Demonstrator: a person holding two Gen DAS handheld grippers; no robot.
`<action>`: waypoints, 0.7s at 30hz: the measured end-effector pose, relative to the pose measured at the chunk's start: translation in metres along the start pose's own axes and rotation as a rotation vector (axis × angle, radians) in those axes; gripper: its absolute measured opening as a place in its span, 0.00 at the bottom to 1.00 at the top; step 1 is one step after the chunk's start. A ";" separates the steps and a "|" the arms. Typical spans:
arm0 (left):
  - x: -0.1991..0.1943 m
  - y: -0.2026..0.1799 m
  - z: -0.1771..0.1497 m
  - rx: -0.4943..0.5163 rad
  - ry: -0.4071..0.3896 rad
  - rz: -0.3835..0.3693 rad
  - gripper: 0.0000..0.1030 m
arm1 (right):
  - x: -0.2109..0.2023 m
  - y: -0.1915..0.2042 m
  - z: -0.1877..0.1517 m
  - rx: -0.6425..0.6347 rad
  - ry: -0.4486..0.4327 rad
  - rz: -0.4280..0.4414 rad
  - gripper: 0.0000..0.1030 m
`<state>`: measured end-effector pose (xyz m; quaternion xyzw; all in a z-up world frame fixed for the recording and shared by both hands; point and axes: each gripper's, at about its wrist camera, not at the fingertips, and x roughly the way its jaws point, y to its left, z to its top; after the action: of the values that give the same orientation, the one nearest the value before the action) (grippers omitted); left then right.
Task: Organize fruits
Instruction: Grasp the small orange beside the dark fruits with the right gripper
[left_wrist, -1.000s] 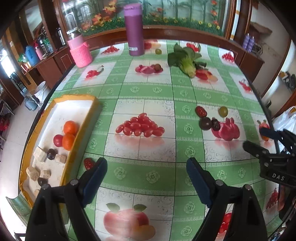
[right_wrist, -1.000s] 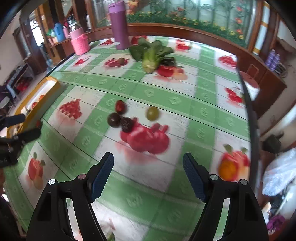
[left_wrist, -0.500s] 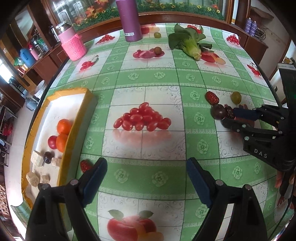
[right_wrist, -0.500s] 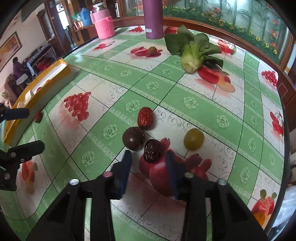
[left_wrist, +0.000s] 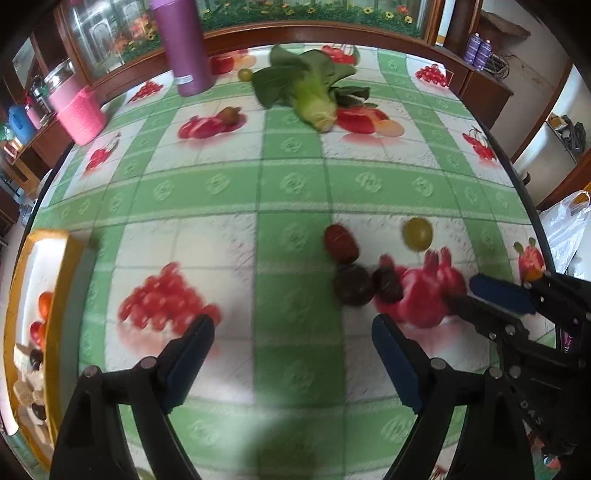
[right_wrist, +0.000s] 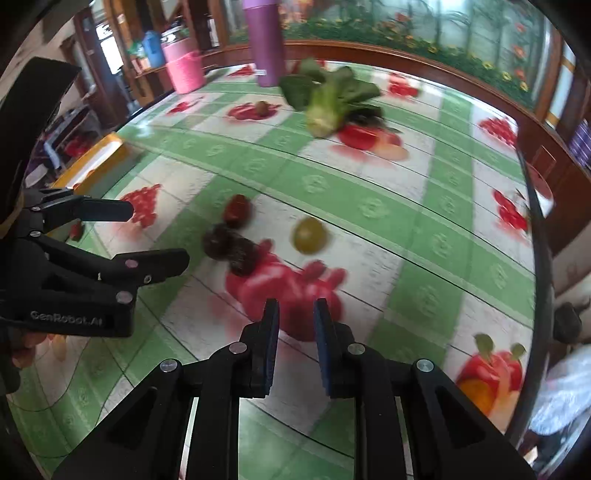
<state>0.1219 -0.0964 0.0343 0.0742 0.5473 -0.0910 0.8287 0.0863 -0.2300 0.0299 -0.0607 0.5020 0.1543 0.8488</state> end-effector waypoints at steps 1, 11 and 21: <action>0.002 -0.005 0.003 0.007 -0.007 -0.001 0.86 | -0.002 -0.007 -0.002 0.024 0.003 0.001 0.19; 0.009 -0.010 0.007 0.024 -0.035 -0.063 0.81 | -0.057 -0.056 -0.040 0.099 -0.086 -0.166 0.39; -0.004 -0.015 0.000 0.109 -0.052 -0.063 0.81 | -0.034 -0.086 -0.055 0.119 -0.033 -0.249 0.45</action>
<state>0.1166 -0.1107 0.0380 0.0997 0.5218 -0.1486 0.8341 0.0531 -0.3321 0.0285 -0.0698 0.4846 0.0187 0.8717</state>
